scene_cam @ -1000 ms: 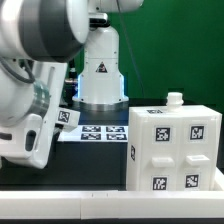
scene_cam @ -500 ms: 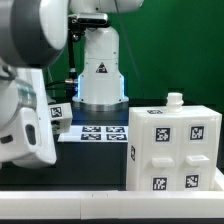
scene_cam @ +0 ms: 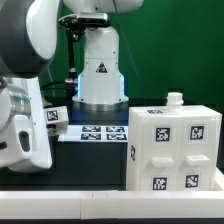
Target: Assemble cabinet
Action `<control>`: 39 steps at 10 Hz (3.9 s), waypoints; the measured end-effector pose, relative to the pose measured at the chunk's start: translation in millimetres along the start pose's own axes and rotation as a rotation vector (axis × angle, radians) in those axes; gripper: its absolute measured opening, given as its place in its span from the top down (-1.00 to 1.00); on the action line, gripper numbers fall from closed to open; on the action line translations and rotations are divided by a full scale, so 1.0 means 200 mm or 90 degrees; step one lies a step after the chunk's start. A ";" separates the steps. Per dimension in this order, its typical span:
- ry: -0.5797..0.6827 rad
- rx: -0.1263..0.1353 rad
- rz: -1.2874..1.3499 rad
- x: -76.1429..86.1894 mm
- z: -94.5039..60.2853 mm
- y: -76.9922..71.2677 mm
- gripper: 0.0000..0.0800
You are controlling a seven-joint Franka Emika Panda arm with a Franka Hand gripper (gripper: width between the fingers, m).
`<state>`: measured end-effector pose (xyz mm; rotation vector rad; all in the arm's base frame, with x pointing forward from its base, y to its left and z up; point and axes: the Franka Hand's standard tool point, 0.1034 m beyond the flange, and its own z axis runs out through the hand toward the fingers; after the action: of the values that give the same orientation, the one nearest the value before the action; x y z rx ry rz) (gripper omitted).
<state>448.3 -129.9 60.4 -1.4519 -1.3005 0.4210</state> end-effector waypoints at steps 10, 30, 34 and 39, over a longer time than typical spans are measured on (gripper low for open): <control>0.009 -0.019 0.007 -0.03 -0.06 -0.01 -1.00; 0.113 -0.160 0.085 -0.05 -0.14 -0.06 -1.00; 0.067 -0.361 0.116 -0.10 -0.19 -0.05 -1.00; -0.014 -0.671 0.175 -0.02 -0.26 -0.11 -1.00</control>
Offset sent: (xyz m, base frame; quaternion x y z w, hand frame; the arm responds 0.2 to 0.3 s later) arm 0.0000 0.0000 0.0000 0.0000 0.0000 0.0000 1.0000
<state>479.5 -161.7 96.2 -2.5148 -1.4048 -0.1340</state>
